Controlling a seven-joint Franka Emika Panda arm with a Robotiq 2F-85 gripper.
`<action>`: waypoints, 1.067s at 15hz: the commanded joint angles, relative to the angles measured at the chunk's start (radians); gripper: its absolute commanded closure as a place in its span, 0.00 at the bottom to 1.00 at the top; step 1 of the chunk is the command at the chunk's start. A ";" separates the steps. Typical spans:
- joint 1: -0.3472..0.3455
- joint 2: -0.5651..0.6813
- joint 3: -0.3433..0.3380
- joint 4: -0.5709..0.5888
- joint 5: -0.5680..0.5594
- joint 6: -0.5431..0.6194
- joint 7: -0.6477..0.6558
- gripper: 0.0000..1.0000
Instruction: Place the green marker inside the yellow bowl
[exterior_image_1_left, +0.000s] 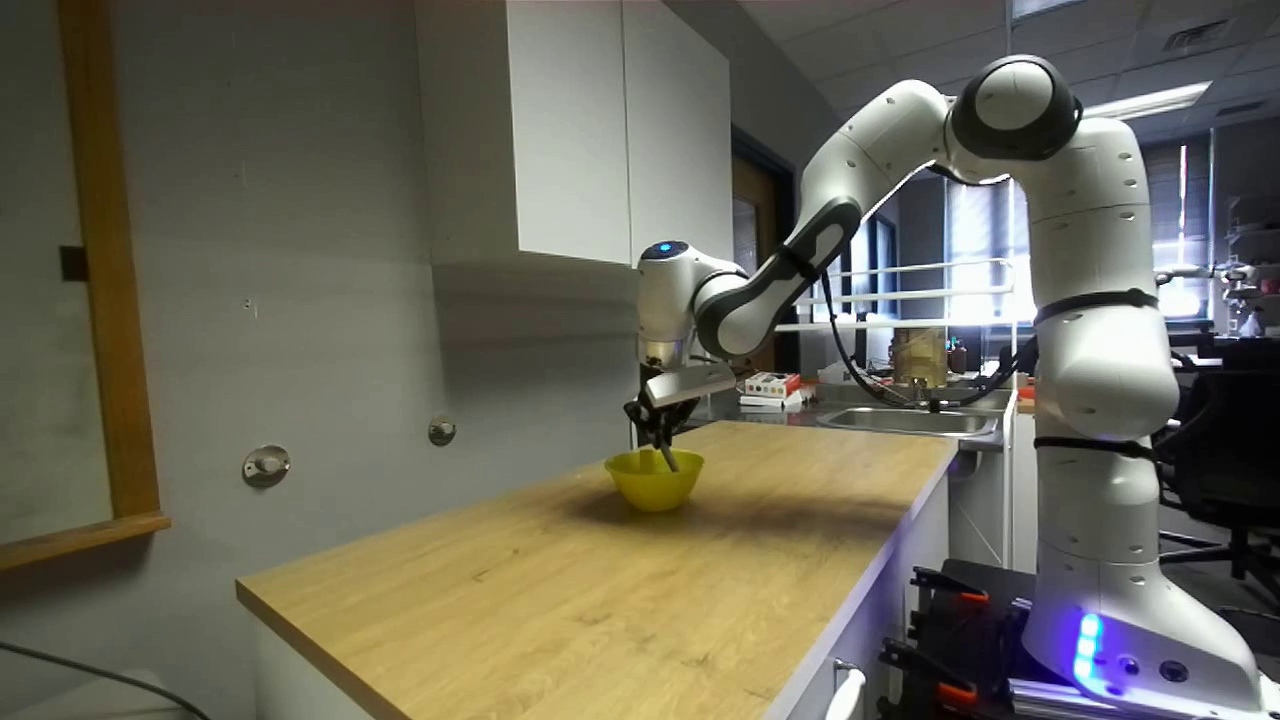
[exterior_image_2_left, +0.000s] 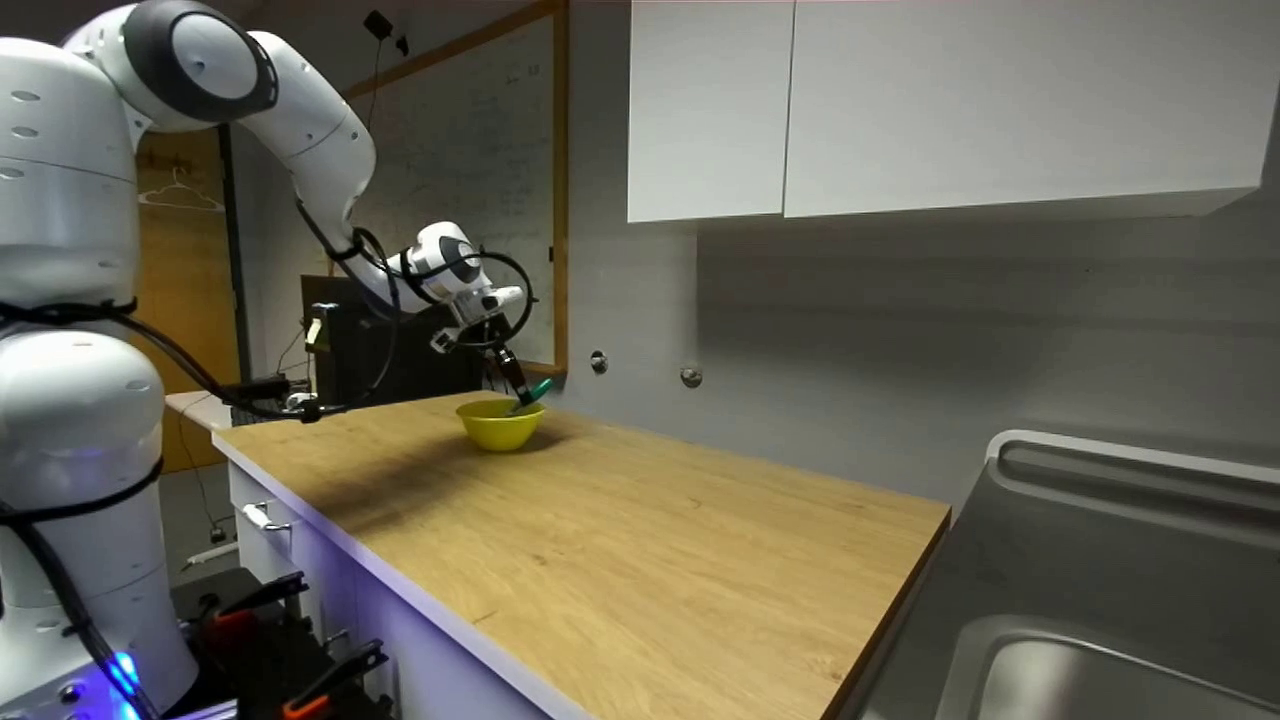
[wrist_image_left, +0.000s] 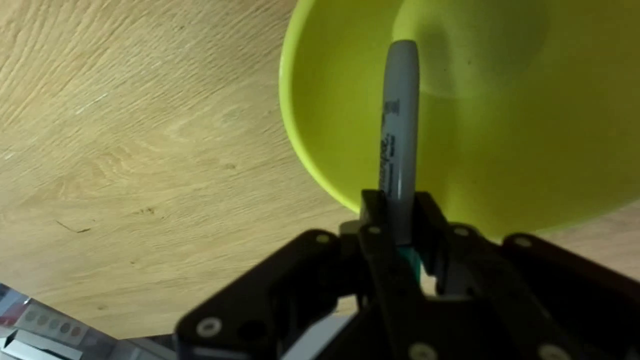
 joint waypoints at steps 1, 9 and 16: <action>0.045 0.044 -0.010 0.046 -0.031 -0.048 0.035 0.55; 0.073 0.020 -0.006 0.065 0.030 -0.154 -0.067 0.00; 0.064 -0.182 -0.003 0.022 0.267 -0.259 -0.372 0.00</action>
